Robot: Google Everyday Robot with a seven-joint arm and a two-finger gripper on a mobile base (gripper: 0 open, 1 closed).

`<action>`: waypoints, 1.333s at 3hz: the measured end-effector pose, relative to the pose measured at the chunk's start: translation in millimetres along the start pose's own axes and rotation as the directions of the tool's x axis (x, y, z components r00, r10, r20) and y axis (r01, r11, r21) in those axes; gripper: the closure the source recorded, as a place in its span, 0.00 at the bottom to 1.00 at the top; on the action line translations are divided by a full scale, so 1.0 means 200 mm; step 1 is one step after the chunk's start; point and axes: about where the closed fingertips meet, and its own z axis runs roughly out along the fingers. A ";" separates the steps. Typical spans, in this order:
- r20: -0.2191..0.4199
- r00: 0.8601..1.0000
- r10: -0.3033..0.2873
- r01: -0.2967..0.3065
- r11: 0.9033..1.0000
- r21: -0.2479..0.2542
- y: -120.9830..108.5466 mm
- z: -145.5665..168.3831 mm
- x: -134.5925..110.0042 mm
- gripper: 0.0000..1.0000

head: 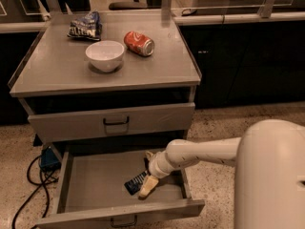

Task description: Pick rxbar blueberry from middle drawer and place on counter

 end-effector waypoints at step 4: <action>-0.099 0.995 -0.016 0.017 1.000 0.013 -0.03 0.19 0.20 0.00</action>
Offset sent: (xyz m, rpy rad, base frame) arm -0.0002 -0.0103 -0.0377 -0.0784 -0.0260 -0.0091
